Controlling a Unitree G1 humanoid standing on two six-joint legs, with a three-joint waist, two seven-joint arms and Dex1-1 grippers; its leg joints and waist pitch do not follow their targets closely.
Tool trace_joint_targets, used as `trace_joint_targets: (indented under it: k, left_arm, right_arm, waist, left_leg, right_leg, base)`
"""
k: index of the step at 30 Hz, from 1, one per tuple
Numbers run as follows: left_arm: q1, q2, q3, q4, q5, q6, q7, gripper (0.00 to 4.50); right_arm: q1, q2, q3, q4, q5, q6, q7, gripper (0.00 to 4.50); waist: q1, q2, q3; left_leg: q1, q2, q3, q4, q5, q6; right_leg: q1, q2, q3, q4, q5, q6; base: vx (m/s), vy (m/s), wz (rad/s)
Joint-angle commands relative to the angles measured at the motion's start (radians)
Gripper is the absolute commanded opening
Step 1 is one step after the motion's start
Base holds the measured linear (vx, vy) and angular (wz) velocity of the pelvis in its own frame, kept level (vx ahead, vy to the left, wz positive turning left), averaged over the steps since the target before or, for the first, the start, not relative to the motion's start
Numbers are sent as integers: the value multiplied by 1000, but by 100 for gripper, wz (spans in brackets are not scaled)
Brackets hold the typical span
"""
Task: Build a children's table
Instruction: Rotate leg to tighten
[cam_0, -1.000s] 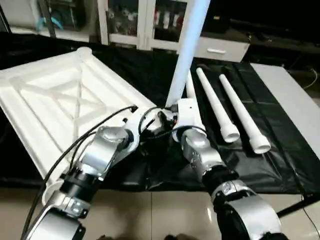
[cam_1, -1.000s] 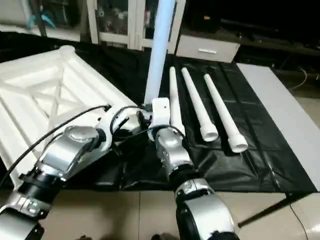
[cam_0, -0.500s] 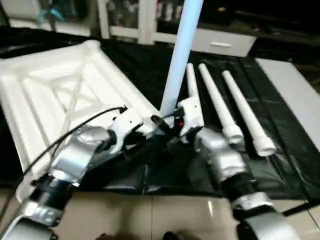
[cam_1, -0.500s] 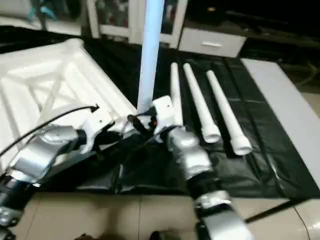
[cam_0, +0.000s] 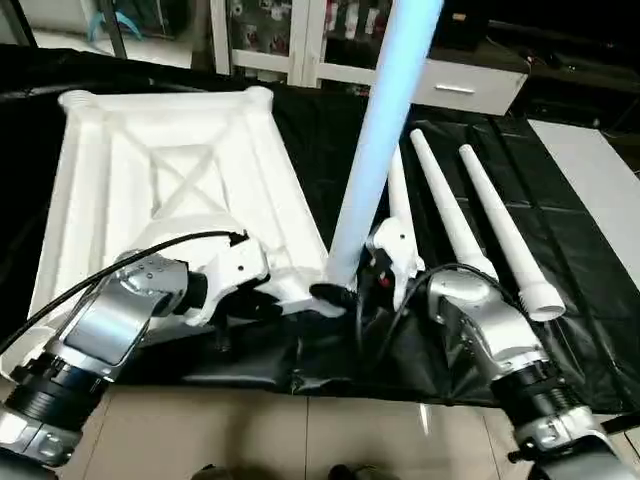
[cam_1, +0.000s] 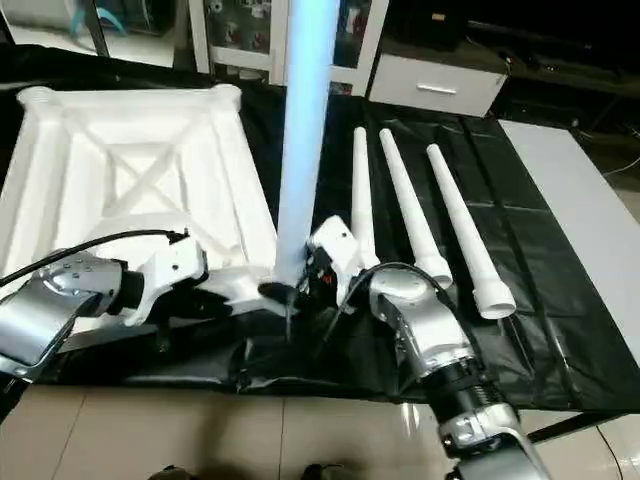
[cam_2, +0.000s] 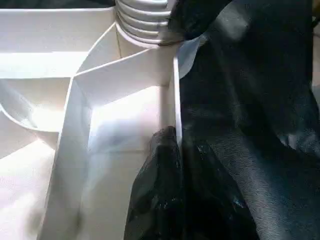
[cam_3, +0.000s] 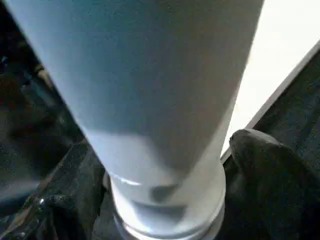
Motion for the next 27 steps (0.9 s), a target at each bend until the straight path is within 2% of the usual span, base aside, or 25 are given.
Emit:
trace_joint_targets:
  k: [1,2,3,5,6,15,27]
  left_arm:
    - [25,-1,-92,25,15,1,-65,0]
    - [21,-1,-92,30,17,-2,-67,0]
    - [18,0,-93,37,18,-7,-69,0]
    - [14,0,-92,46,21,-14,-73,0]
    - [14,-1,-91,47,22,-15,-74,0]
    - [10,-5,-90,62,25,-25,-73,0]
    - [10,-8,-89,74,27,-33,-71,0]
  right_arm:
    - [3,-15,-1,-6,-22,7,0,401]
    - [4,-15,-1,-5,-27,8,2,401]
    - [5,-17,1,-4,-30,9,8,376]
    - [8,-24,3,-10,-31,17,14,376]
    - [9,-26,3,-11,-31,19,16,356]
    - [17,-37,15,-11,-31,25,23,288]
    - [23,-29,13,4,-39,27,5,275]
  waist:
    - [0,22,-61]
    - [1,22,-62]
    - [0,22,-63]
    - [1,21,-64]
    - [1,21,-65]
    - [3,22,-67]
    - [5,22,-69]
  left_leg:
    - [-1,13,12,-63,-133,20]
    - [-2,13,12,-63,-126,19]
    - [-2,13,12,-62,-121,20]
    - [-2,12,12,-61,-105,23]
    - [-2,12,12,-60,-99,24]
    - [-2,12,12,-59,-106,22]
    - [-2,11,12,-56,-94,23]
  right_leg:
    - [66,-50,50,-62,-185,-192]
    - [67,-50,50,-59,-175,-193]
    - [67,-50,50,-58,-167,-194]
    - [68,-48,49,-55,-142,-199]
    - [68,-48,49,-54,-131,-202]
    - [70,-49,49,-53,-141,-204]
    - [72,-49,48,-48,-109,-215]
  base:
    - [0,0,0]
    - [0,0,0]
    - [0,0,0]
    - [0,0,0]
    - [0,0,0]
    - [0,0,0]
    - [0,0,0]
